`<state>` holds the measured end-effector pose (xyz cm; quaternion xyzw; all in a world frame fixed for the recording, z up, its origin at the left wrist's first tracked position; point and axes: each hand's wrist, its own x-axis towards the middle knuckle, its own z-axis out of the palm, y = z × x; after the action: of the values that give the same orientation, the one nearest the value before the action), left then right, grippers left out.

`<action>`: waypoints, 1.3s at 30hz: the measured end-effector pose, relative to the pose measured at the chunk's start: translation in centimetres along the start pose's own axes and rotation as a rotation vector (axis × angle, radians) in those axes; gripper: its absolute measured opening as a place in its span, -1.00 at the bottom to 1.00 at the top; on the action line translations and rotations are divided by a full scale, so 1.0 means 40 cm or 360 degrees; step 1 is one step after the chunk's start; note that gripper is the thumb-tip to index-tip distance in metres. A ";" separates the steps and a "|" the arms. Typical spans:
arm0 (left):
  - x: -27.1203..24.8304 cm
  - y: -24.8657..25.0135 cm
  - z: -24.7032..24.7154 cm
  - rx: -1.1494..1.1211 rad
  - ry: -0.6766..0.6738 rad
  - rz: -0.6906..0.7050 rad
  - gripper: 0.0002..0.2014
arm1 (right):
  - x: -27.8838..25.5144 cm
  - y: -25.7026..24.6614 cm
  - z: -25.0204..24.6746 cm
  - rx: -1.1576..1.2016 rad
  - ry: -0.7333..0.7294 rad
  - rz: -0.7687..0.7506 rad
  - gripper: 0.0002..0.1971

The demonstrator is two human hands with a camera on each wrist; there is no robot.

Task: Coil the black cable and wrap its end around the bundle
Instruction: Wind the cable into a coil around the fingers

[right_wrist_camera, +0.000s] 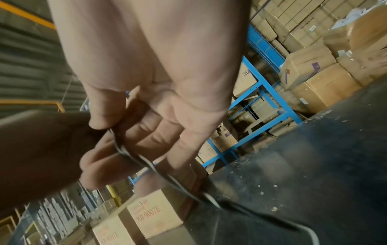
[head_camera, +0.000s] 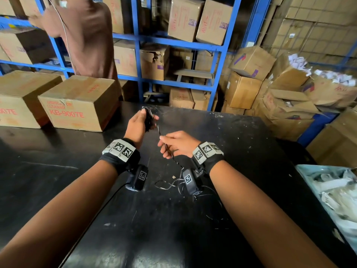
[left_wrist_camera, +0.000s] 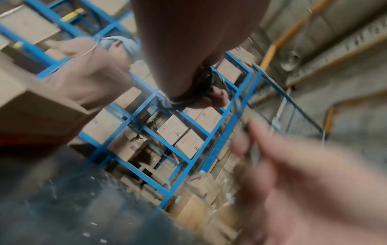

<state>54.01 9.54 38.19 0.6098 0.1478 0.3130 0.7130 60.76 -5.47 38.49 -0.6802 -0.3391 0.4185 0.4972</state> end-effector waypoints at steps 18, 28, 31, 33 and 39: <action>-0.029 0.132 -0.023 -0.0597 -0.0552 -0.0142 -0.62 | -0.004 0.154 -0.124 -0.0419 0.0417 0.0123 -0.72; -0.061 0.014 -0.009 0.0462 -0.0895 -0.0259 -0.58 | 0.034 -0.009 -0.140 -0.0229 0.0933 -0.0137 -0.66; -0.049 -0.024 -0.013 0.0544 -0.0781 -0.0219 -0.62 | 0.026 -0.072 -0.118 -0.0283 0.0785 -0.0244 -0.67; -0.041 -0.035 -0.015 0.0524 -0.0631 -0.0147 -0.66 | 0.020 -0.100 -0.093 -0.0304 0.0620 -0.0292 -0.70; -0.010 -0.023 -0.020 0.0296 -0.0203 -0.0065 -0.67 | 0.014 -0.111 -0.015 -0.0298 0.0450 -0.0233 -0.89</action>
<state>53.48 9.85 37.08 0.6889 0.1430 0.2439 0.6674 61.34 -4.01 42.74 -0.7492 -0.3518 0.2479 0.5035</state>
